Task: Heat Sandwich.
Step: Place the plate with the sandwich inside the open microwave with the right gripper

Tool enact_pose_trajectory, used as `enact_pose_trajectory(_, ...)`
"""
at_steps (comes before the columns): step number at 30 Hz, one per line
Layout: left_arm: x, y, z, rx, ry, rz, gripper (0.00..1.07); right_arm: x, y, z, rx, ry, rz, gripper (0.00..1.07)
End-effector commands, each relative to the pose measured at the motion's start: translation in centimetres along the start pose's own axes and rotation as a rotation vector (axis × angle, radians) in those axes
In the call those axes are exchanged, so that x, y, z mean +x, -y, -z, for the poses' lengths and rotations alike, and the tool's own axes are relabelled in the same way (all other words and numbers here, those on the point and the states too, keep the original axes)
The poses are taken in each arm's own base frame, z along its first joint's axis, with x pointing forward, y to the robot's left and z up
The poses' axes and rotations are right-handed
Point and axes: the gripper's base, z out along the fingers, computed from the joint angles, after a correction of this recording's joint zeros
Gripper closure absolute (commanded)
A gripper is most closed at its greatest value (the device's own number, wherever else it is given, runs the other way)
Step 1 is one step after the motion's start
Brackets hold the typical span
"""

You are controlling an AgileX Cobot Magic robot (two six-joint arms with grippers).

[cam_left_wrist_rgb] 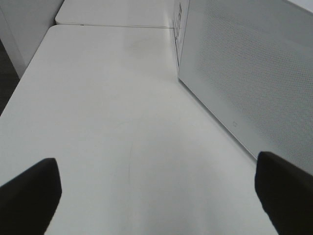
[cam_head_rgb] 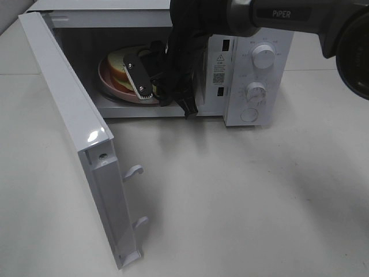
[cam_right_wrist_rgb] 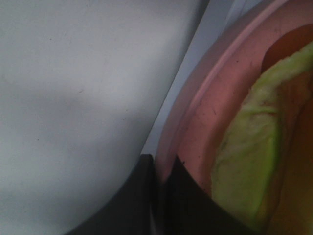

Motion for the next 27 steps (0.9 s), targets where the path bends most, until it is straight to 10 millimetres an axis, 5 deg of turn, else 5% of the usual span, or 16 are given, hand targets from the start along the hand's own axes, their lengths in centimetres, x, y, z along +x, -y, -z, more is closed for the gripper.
enact_pose_trajectory(1, 0.2, 0.0, 0.4, 0.000, 0.029, 0.000, 0.06, 0.3, 0.7, 0.1, 0.050, 0.003, -0.015, 1.03)
enact_pose_trajectory(16, 0.2, 0.0, 0.4, 0.000, 0.029, 0.000, 0.06, 0.4, 1.4, -1.6, 0.076, 0.006, -0.026, 0.99)
enact_pose_trajectory(21, 0.2, 0.0, 0.4, 0.000, 0.029, 0.000, 0.06, 0.5, 1.6, -1.6, 0.108, 0.015, -0.128, 0.84)
enact_pose_trajectory(27, 0.2, 0.0, 0.4, 0.000, 0.029, 0.000, 0.06, 1.0, 1.7, -1.6, 0.115, 0.004, -0.184, 0.42)
